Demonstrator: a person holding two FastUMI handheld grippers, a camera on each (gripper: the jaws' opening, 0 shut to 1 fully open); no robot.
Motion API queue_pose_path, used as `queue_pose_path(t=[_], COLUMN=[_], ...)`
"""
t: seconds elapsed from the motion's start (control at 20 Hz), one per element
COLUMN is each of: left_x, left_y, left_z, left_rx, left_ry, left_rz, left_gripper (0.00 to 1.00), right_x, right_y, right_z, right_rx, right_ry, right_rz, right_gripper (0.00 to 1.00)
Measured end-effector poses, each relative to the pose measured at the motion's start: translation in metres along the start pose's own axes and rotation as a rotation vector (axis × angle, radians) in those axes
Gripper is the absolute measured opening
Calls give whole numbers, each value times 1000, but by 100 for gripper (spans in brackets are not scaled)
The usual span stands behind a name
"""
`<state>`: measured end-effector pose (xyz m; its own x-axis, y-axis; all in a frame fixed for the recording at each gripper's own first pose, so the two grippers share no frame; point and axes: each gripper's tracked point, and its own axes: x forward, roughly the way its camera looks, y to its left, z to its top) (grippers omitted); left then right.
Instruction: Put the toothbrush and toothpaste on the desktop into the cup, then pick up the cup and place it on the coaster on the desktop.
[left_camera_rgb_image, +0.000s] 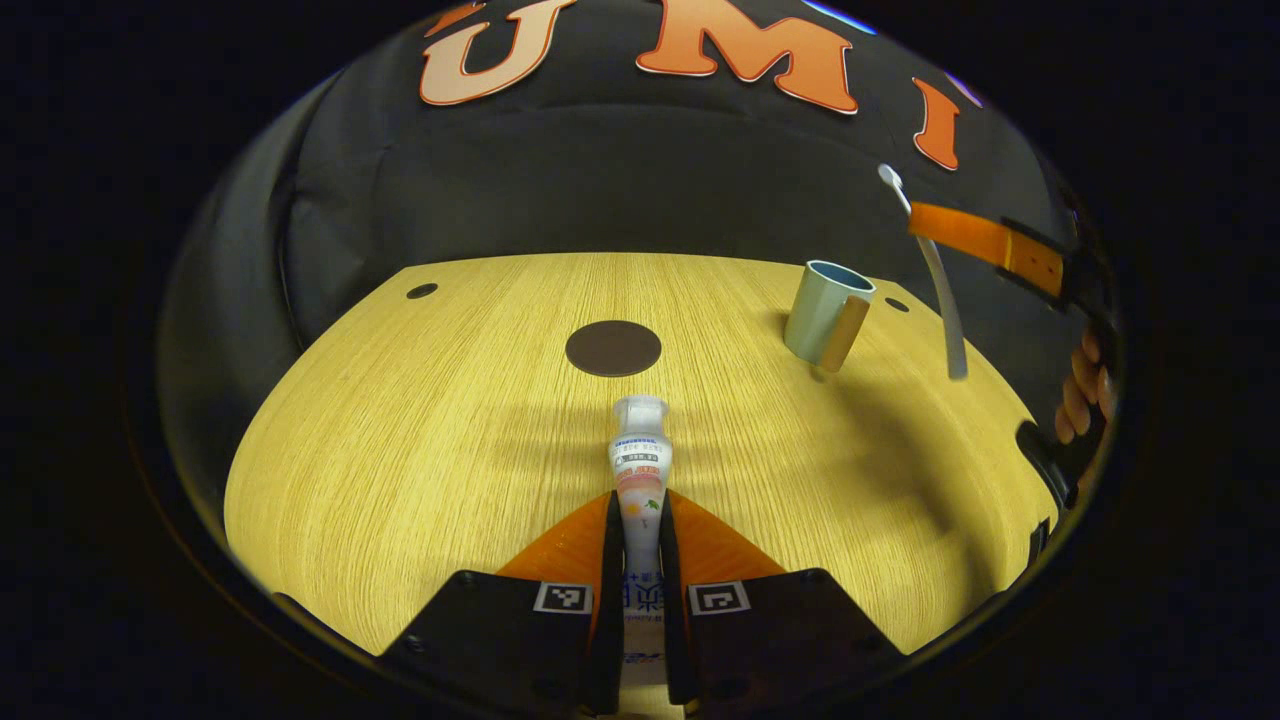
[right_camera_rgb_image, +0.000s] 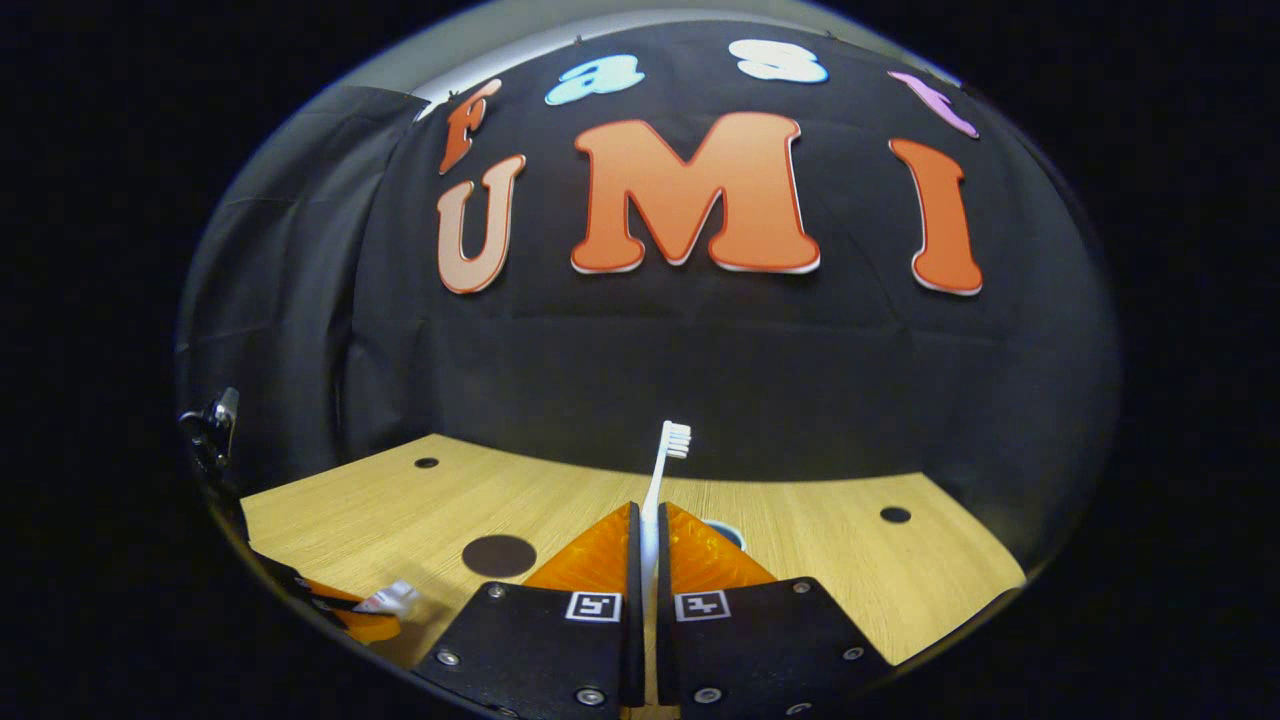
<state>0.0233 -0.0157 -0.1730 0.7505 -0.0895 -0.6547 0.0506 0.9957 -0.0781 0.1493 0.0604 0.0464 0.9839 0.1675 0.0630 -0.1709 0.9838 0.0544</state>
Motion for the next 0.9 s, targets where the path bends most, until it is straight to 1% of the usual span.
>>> queue_pose_path(t=[0.15,0.25,0.3,0.4,0.55,0.7,0.75,0.9], left_x=[0,0,-2,-3,-7,-9,-11,-17], left_y=[1,2,2,1,1,4,4,5], left_z=[2,4,6,10,15,27,30,37], left_rx=[10,14,14,25,32,34,32,21], left_ry=[-12,-19,-26,-41,-60,-86,-97,-113], left_rz=[-1,0,-1,-7,-16,-7,-6,-4], left_gripper=[21,21,21,21,21,21,21,21], right_x=[16,26,31,42,58,73,78,90], right_y=[-4,-7,-7,-17,-22,-32,-32,-39], right_z=[16,25,31,37,35,28,25,4], right_rx=[-4,2,-13,-28,7,-18,-15,-19], right_ry=[-74,-131,-176,-229,-262,-298,-302,-278], right_rz=[-22,-18,2,-7,21,14,22,9], right_gripper=[5,5,5,5,5,5,5,5])
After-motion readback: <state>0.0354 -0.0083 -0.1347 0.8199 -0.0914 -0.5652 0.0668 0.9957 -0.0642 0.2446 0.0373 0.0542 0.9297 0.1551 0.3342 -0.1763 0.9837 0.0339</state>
